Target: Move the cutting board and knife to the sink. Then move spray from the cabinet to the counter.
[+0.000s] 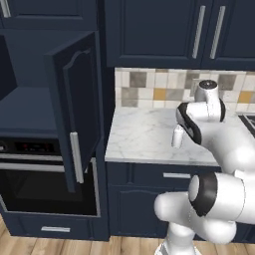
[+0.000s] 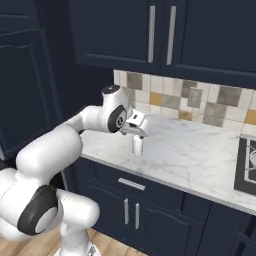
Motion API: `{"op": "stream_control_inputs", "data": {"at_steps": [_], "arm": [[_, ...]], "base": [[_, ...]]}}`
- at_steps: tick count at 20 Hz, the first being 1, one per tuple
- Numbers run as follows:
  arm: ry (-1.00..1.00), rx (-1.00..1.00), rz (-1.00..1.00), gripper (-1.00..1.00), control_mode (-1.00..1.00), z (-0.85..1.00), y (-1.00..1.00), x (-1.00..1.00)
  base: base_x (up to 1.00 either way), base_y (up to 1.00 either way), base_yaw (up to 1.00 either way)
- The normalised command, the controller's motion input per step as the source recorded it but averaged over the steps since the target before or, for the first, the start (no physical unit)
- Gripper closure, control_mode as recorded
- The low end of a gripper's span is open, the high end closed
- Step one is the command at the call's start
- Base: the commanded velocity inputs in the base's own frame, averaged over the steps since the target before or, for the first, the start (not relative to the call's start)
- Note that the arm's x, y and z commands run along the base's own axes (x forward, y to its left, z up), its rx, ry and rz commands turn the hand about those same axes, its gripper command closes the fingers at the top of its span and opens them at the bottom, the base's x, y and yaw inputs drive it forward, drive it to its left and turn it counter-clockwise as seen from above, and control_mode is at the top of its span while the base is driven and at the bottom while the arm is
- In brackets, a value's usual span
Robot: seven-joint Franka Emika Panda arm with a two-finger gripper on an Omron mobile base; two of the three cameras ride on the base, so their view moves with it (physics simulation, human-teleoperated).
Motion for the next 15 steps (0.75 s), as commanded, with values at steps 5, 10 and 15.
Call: {"op": "stream_control_inputs", "data": {"at_steps": [5,10,15], "arm": [[-0.05,0.00,-0.36,-1.00,-1.00,0.01,0.85,-0.02],[-0.01,0.00,-0.14,-1.00,-1.00,-0.04,0.89,-0.07],[-0.11,0.09,-0.04,-1.00,-1.00,-0.36,0.53,-0.56]], "base": [[0.00,0.00,0.00],[0.00,0.00,0.00],[0.00,0.00,0.00]]}}
